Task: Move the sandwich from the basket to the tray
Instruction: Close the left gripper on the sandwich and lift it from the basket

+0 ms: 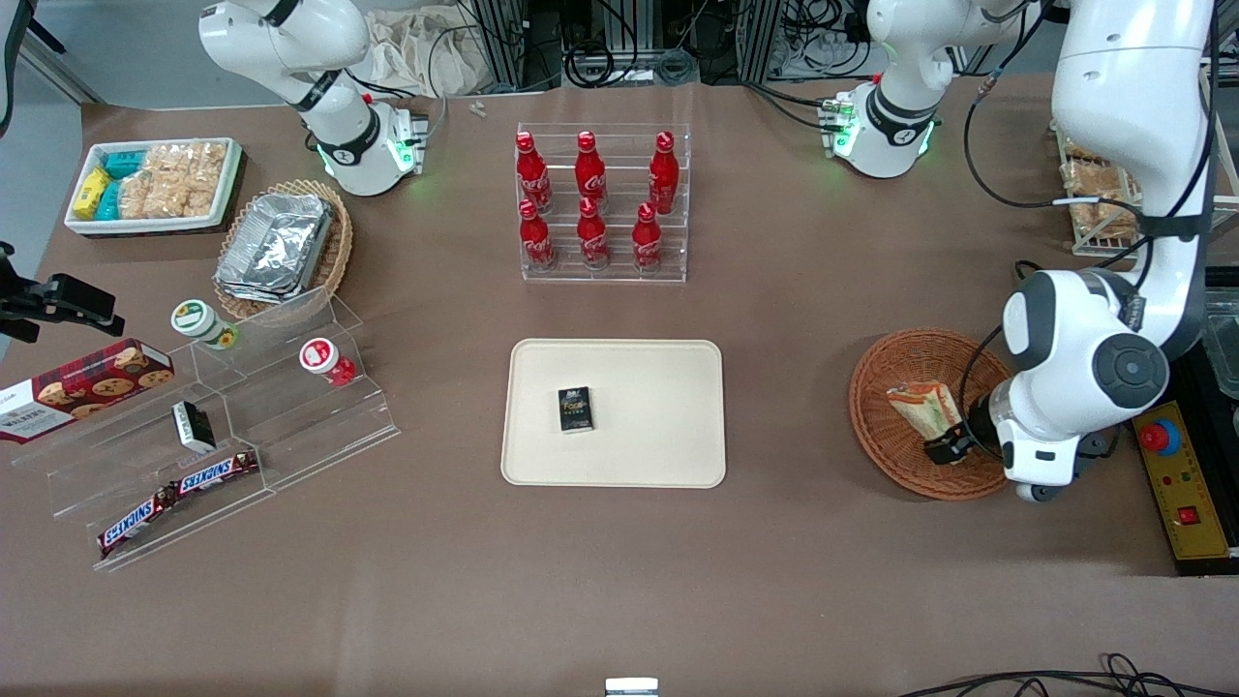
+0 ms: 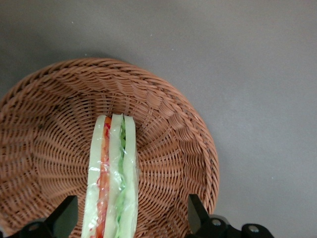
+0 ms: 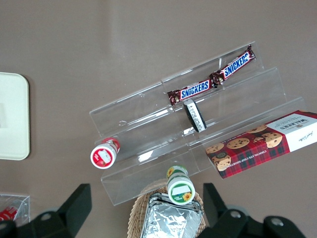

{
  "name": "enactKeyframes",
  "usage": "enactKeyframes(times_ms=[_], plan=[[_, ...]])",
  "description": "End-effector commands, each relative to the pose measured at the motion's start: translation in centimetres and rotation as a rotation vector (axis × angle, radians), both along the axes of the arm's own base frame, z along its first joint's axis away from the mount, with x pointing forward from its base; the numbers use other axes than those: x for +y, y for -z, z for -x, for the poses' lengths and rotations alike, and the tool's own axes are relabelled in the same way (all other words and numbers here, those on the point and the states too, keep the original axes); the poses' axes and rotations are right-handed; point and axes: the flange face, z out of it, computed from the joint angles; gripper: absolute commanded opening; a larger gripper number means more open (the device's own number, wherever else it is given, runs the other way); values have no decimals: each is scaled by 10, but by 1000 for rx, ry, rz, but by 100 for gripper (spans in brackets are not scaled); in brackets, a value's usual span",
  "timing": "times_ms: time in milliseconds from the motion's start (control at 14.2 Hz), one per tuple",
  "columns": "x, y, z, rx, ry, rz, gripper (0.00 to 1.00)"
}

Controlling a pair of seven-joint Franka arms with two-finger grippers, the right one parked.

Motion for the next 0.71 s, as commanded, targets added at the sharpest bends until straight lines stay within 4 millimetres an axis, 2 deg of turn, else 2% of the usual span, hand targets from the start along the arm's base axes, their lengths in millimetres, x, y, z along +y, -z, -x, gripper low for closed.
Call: enactKeyframes(times_ms=[0, 141, 282, 494, 565, 635], plan=[[-1, 14, 9, -12, -34, -3, 100], [-1, 27, 12, 11, -30, -4, 100], [8, 33, 13, 22, -44, -9, 100], [8, 41, 17, 38, -47, -10, 100], [9, 41, 17, 38, -48, -11, 76], [7, 42, 17, 39, -47, -11, 37]])
